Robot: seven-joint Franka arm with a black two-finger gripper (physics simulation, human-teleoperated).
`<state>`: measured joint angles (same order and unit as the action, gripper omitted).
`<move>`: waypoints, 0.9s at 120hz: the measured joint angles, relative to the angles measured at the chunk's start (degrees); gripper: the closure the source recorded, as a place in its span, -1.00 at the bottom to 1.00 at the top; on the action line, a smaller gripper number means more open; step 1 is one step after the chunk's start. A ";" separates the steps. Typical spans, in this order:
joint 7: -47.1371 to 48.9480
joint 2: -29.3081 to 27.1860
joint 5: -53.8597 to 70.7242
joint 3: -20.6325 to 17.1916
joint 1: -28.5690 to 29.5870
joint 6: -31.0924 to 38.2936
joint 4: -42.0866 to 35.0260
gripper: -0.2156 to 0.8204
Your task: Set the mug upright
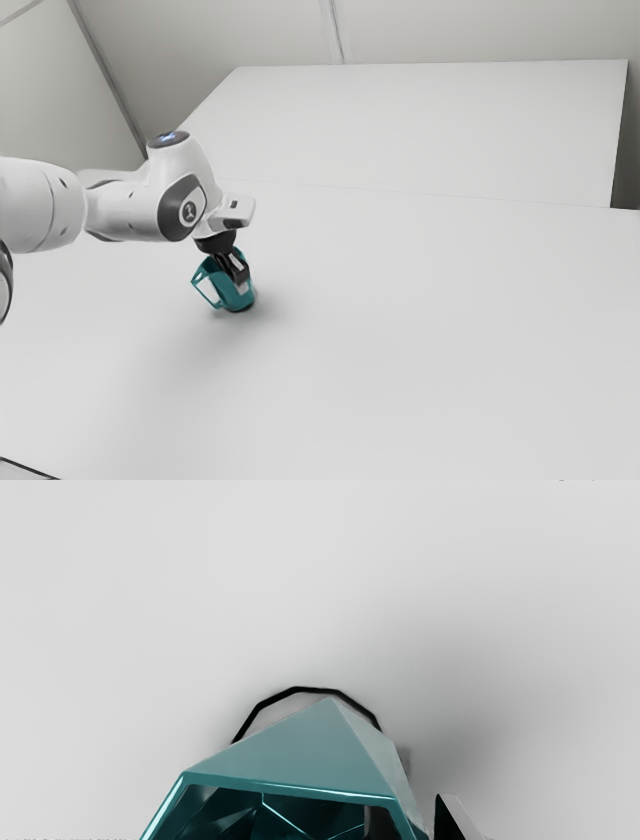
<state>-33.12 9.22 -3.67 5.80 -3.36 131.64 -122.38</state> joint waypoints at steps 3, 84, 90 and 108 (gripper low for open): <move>0.33 0.02 -0.07 0.00 -0.03 0.05 -0.06 0.51; 6.14 -5.30 3.87 -1.33 -1.36 -16.95 18.63 -0.43; 7.07 -5.64 5.78 -2.67 -1.74 -20.55 22.31 -0.46; 13.88 -6.62 8.46 -5.90 -4.53 -34.33 30.78 -0.52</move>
<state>-19.24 2.61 4.79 -0.10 -7.89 97.31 -91.60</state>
